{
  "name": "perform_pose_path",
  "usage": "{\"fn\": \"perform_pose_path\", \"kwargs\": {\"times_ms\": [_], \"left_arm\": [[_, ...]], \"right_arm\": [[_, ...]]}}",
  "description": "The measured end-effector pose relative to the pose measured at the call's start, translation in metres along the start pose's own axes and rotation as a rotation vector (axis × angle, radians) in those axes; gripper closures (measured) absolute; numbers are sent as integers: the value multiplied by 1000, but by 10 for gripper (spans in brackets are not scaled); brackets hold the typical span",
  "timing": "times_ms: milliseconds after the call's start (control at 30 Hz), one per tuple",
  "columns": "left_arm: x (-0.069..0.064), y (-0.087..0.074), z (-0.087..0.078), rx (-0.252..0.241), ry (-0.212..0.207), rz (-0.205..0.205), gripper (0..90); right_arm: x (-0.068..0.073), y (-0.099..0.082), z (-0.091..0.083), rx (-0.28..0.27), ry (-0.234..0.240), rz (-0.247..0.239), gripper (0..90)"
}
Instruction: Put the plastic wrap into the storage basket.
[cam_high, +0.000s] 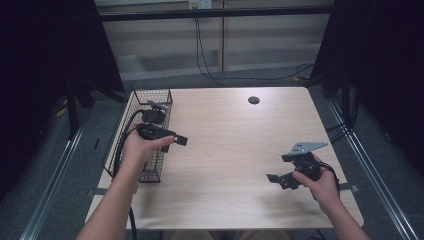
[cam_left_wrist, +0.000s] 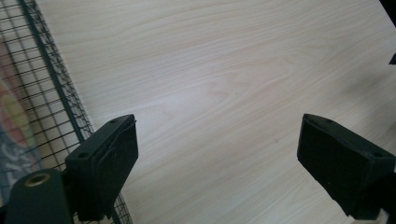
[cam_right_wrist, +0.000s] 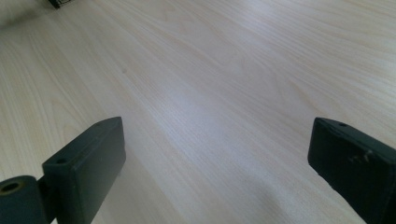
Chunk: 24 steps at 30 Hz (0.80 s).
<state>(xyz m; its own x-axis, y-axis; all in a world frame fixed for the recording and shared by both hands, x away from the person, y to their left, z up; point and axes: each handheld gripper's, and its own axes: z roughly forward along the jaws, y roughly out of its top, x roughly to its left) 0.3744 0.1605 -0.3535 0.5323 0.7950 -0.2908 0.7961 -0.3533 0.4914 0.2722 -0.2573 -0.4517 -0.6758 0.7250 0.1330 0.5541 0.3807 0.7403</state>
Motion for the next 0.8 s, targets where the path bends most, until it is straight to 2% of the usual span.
{"fn": "perform_pose_path", "kwargs": {"times_ms": [333, 433, 467, 500, 633, 733, 800], "left_arm": [[-9, -7, 14, 1, -29, 23, 125], [-11, -9, 18, 9, -26, 40, 125], [-11, -9, 19, 17, -34, 58, 125], [-13, -10, 20, 5, -37, 47, 125], [-17, -13, 25, 5, -41, 55, 124], [-21, -15, 30, -4, -45, 71, 121], [-24, -17, 34, 2, -49, 97, 121]], "right_arm": [[0, 0, 1, 9, -2, 0, 40], [0, 0, 0, 6, -1, 1, 40], [0, 0, 0, 7, -1, 0, 40], [0, 0, 0, 7, -1, 0, 40], [0, 0, 0, 5, -4, 0, 40], [-1, 0, 0, 4, -5, 1, 40], [-1, 0, 1, 4, -5, 4, 40]]}}
